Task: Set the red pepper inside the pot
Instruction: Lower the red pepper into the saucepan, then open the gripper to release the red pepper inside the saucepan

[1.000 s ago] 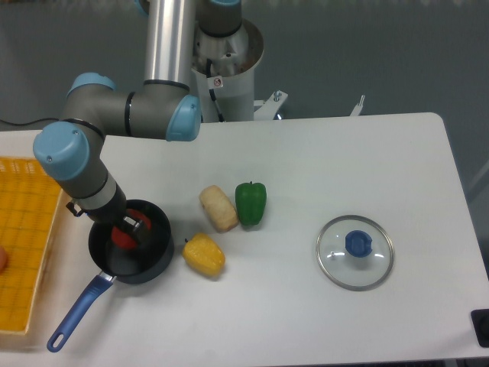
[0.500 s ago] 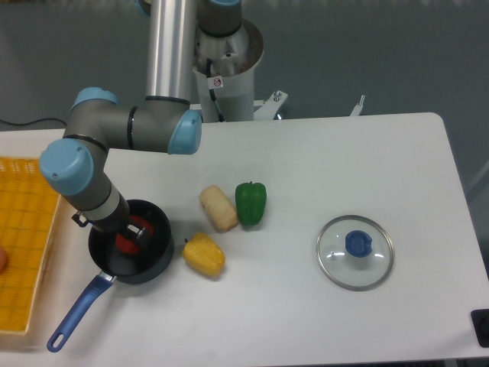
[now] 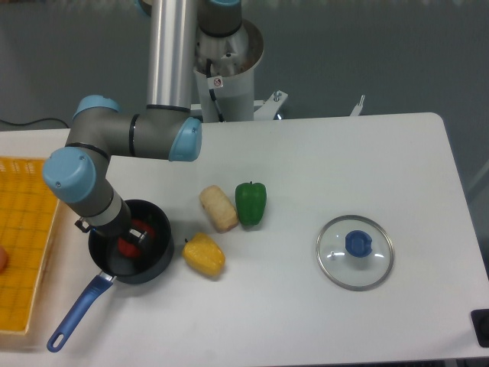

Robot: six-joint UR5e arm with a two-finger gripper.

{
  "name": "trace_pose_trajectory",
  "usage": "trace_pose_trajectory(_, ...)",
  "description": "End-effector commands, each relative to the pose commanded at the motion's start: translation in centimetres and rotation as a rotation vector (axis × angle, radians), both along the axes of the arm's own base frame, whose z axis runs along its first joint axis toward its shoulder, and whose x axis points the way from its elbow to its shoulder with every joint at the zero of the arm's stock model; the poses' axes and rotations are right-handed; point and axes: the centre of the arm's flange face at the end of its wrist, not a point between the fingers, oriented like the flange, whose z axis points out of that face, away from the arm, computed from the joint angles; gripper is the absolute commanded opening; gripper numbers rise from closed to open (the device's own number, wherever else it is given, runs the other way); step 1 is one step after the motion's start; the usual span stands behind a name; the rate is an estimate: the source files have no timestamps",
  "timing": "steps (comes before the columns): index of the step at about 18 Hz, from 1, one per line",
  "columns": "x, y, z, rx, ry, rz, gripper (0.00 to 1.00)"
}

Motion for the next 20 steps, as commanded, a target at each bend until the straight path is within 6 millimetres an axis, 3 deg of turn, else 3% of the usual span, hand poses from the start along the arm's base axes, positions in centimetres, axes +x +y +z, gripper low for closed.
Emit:
trace_pose_trajectory(12, 0.1, 0.0, 0.0, 0.0, -0.002, -0.008, 0.67)
trace_pose_trajectory(20, -1.0, -0.2, 0.7, 0.01, 0.001, 0.003, 0.67)
